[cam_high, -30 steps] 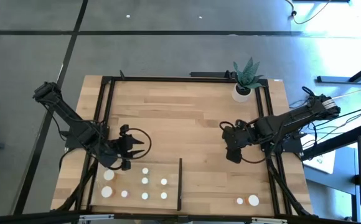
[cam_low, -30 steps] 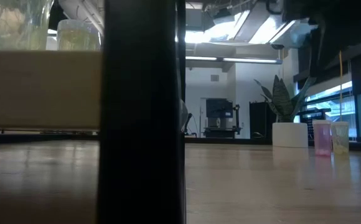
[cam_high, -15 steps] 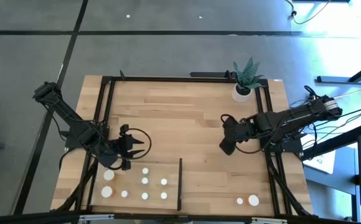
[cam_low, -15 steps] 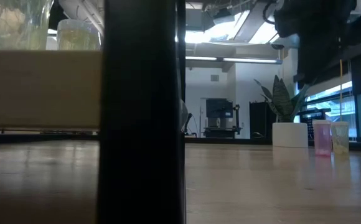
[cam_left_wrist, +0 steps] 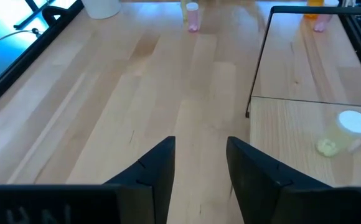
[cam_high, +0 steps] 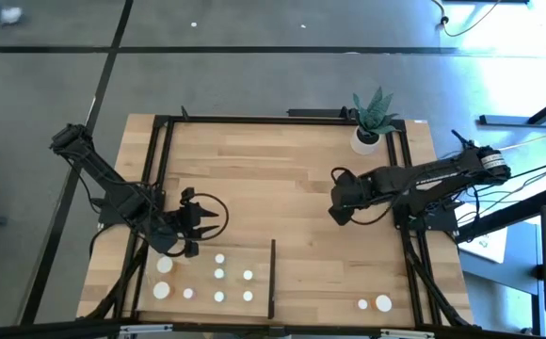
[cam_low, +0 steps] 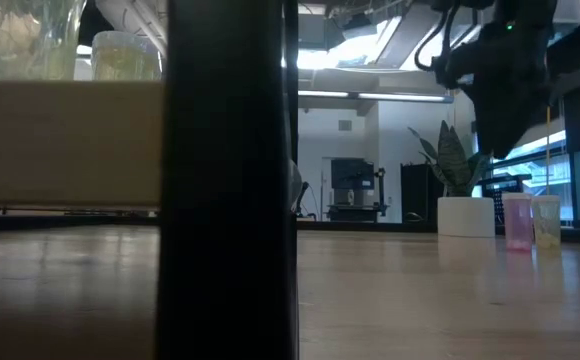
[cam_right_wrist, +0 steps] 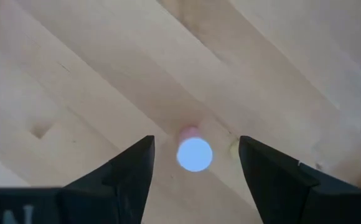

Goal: Pick and place medicine bottles onto shelf by color
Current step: Put the top pink pill bottle on the shelf aligned with the other pink pill bottle

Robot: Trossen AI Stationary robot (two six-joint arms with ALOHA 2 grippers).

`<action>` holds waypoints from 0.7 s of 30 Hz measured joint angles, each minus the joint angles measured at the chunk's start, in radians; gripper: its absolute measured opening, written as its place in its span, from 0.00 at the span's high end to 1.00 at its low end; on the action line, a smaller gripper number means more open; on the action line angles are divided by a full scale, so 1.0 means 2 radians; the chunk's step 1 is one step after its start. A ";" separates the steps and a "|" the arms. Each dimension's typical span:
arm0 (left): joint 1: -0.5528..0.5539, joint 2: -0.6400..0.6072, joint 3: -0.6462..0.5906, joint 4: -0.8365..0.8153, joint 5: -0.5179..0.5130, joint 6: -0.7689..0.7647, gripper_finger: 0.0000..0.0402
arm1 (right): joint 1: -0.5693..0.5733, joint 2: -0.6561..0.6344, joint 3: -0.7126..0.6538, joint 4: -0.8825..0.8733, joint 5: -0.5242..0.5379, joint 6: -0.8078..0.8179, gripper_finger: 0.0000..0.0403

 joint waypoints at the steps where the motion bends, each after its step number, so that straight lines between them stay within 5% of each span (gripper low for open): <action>1: 0.000 0.000 0.000 0.000 0.000 0.000 0.66 | 0.000 0.005 0.000 0.000 -0.002 0.000 0.42; 21: 0.000 0.000 0.000 0.000 0.000 0.000 0.66 | 0.000 0.078 0.000 -0.001 -0.024 -0.001 0.42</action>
